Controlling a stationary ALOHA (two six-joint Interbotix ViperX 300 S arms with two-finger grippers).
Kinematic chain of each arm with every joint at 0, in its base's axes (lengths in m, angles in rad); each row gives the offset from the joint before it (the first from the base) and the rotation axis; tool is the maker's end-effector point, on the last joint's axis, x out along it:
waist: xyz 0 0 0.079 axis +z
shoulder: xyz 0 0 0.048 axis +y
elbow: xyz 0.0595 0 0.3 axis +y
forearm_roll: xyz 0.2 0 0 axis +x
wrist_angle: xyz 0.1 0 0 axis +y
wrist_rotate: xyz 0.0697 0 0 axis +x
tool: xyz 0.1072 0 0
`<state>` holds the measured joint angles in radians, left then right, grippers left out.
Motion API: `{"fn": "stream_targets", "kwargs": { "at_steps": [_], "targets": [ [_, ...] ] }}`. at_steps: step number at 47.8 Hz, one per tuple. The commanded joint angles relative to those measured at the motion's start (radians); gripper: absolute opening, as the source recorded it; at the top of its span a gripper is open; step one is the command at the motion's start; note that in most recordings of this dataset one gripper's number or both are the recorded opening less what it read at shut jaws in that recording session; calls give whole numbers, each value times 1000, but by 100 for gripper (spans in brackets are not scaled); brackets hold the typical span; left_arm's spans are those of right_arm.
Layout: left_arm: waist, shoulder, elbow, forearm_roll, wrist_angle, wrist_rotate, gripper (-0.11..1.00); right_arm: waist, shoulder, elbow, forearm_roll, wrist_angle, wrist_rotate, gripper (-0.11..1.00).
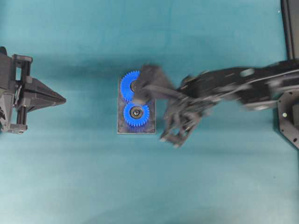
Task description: Fit the small gear onto the shaft.
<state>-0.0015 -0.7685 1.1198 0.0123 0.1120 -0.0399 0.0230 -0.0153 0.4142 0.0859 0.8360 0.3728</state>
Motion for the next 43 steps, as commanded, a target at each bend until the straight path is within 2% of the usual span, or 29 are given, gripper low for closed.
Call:
{"fn": "stream_targets", "kwargs": {
  "at_steps": [1, 8, 19, 43],
  "targets": [
    [0, 0, -11, 3, -9, -2, 0, -11, -107, 34, -34, -75, 5, -2],
    [0, 0, -11, 3, -9, -2, 0, -11, -187, 110, -71, -213, 5, -2],
    [0, 0, -17, 3, -9, 0, 0, -11, -235, 206, -75, -311, 6, -2],
    [0, 2, -15, 3, -9, -2, 0, -11, -216, 268, -86, -497, 3, -2]
  ]
}}
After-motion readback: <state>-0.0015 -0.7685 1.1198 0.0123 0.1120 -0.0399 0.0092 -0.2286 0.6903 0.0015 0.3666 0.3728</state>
